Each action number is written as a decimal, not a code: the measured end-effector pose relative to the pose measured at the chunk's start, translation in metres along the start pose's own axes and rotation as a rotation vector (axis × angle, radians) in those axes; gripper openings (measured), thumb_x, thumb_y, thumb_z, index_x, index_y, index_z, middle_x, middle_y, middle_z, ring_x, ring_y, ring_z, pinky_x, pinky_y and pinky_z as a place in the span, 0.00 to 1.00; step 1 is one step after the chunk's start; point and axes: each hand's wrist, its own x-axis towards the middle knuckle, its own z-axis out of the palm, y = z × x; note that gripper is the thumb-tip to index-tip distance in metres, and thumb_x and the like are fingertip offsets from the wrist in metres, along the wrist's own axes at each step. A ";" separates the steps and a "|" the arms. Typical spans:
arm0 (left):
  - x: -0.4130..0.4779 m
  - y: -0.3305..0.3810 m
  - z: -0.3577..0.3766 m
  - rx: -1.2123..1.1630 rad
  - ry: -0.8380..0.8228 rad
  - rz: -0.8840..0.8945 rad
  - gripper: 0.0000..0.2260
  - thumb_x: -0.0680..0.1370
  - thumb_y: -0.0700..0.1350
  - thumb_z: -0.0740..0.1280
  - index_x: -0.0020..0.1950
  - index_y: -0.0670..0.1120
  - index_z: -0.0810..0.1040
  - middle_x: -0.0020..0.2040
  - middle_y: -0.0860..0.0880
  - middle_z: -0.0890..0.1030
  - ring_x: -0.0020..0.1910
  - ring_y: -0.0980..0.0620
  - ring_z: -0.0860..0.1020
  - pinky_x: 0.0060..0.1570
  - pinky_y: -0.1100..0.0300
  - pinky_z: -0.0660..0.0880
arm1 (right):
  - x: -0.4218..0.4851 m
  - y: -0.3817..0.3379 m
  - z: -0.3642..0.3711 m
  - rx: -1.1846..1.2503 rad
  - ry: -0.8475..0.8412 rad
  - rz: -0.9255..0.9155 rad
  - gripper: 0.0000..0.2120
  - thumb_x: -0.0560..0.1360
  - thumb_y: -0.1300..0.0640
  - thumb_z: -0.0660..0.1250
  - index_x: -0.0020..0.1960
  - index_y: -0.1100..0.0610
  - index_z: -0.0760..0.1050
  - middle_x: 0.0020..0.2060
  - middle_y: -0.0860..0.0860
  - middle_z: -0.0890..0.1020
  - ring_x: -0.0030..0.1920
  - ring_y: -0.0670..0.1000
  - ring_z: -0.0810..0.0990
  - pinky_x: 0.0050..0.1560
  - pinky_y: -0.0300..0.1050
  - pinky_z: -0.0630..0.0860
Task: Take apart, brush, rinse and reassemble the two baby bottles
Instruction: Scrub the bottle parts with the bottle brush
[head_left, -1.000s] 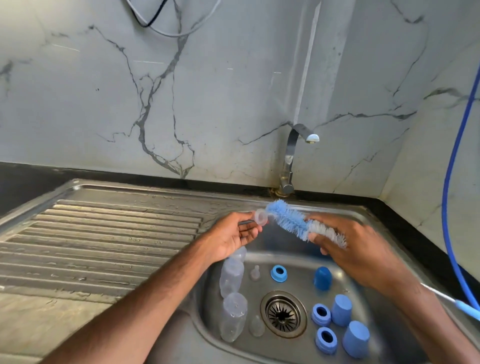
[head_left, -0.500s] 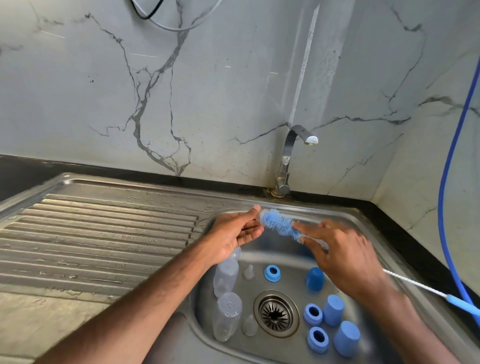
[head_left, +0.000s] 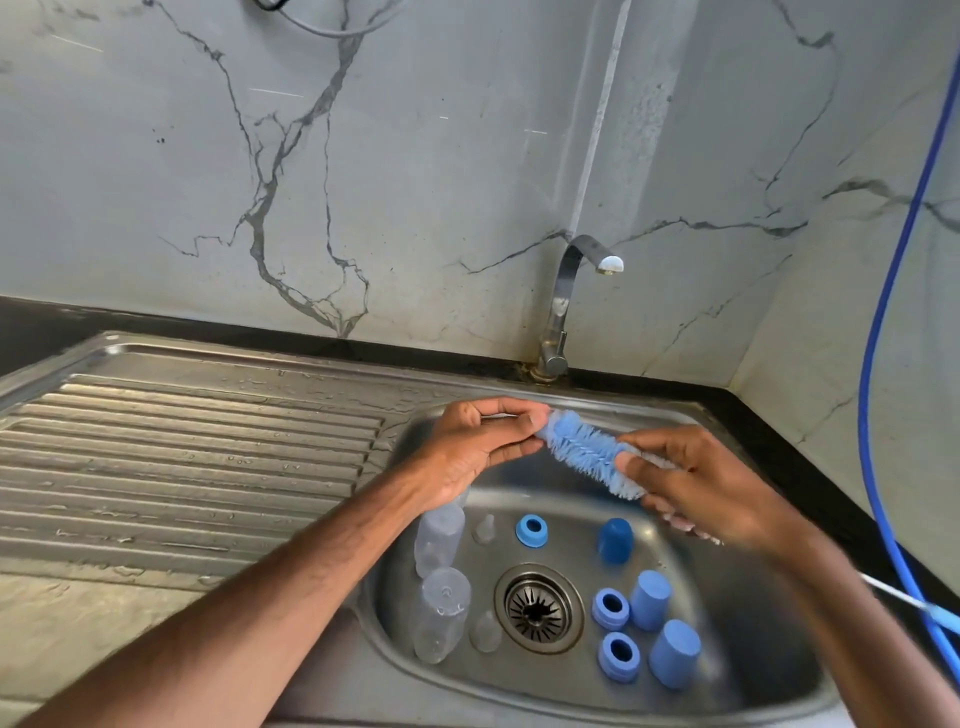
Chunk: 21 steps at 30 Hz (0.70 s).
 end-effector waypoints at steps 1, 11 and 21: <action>0.000 -0.001 0.003 0.015 -0.037 0.022 0.12 0.77 0.35 0.72 0.61 0.37 0.83 0.58 0.39 0.85 0.59 0.44 0.84 0.56 0.57 0.82 | -0.002 0.001 -0.007 0.125 -0.072 0.077 0.10 0.84 0.56 0.66 0.51 0.47 0.85 0.25 0.48 0.71 0.23 0.46 0.68 0.22 0.39 0.62; -0.002 -0.002 0.006 0.071 -0.075 0.033 0.18 0.75 0.36 0.73 0.65 0.38 0.81 0.60 0.39 0.84 0.61 0.44 0.83 0.58 0.56 0.81 | 0.000 0.001 -0.009 0.200 -0.235 0.177 0.22 0.77 0.37 0.68 0.60 0.53 0.81 0.45 0.59 0.88 0.37 0.55 0.85 0.30 0.43 0.77; 0.000 -0.011 0.014 0.247 0.013 0.044 0.15 0.75 0.46 0.75 0.58 0.39 0.84 0.51 0.40 0.87 0.50 0.43 0.87 0.49 0.58 0.84 | 0.009 -0.001 0.024 -0.414 0.151 -0.073 0.09 0.79 0.49 0.72 0.58 0.42 0.85 0.46 0.40 0.87 0.43 0.42 0.83 0.44 0.44 0.78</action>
